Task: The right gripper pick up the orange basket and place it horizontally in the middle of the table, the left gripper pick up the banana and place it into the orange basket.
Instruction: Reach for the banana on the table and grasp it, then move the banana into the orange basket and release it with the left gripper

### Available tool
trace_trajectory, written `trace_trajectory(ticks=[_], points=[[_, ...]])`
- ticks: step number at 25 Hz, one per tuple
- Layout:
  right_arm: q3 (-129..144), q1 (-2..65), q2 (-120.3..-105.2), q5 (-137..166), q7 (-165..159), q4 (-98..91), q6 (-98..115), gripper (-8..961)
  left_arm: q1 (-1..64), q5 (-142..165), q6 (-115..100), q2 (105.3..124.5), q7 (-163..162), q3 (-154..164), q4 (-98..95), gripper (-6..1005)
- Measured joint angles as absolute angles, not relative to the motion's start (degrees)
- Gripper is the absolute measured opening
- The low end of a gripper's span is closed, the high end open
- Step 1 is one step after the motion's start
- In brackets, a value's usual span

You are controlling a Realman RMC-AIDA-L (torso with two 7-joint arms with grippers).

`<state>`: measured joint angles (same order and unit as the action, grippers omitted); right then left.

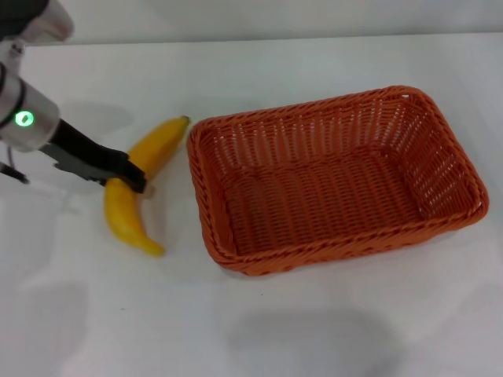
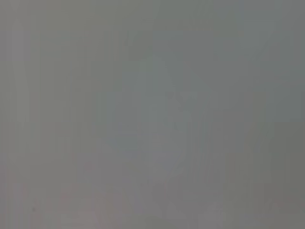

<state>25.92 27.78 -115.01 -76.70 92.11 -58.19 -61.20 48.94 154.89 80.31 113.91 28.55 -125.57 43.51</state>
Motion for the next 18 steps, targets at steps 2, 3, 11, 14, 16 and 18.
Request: trace_trajectory(ticks=[2,3,11,14,16,18], points=[[25.9,27.8,-115.02,-76.8,91.9,-58.4,-61.4,856,46.4,154.9,82.8,114.05,28.0,-125.6,48.6,533],[25.9,27.8,-115.01,-76.9,91.7,-58.4,-61.5,856,44.7,154.8,84.5,114.16,27.7,-125.7,52.6,533],[25.9,27.7,-114.88,-79.0,91.1,-58.7,-62.0,857,36.9,151.9,98.1,114.34,31.3,-129.3,77.1,534],[25.9,27.7,-114.93,-79.1,90.7,-59.1,-62.1,857,36.8,147.3,100.5,114.29,34.3,-132.0,80.6,534],[25.9,27.6,-115.04,-79.5,90.6,-59.3,-62.3,857,37.2,142.9,101.3,114.10,36.3,-132.5,81.9,534],[25.9,27.4,-115.08,-80.3,90.6,-59.3,-62.8,857,38.0,140.0,101.3,113.91,39.3,-132.4,82.2,534]])
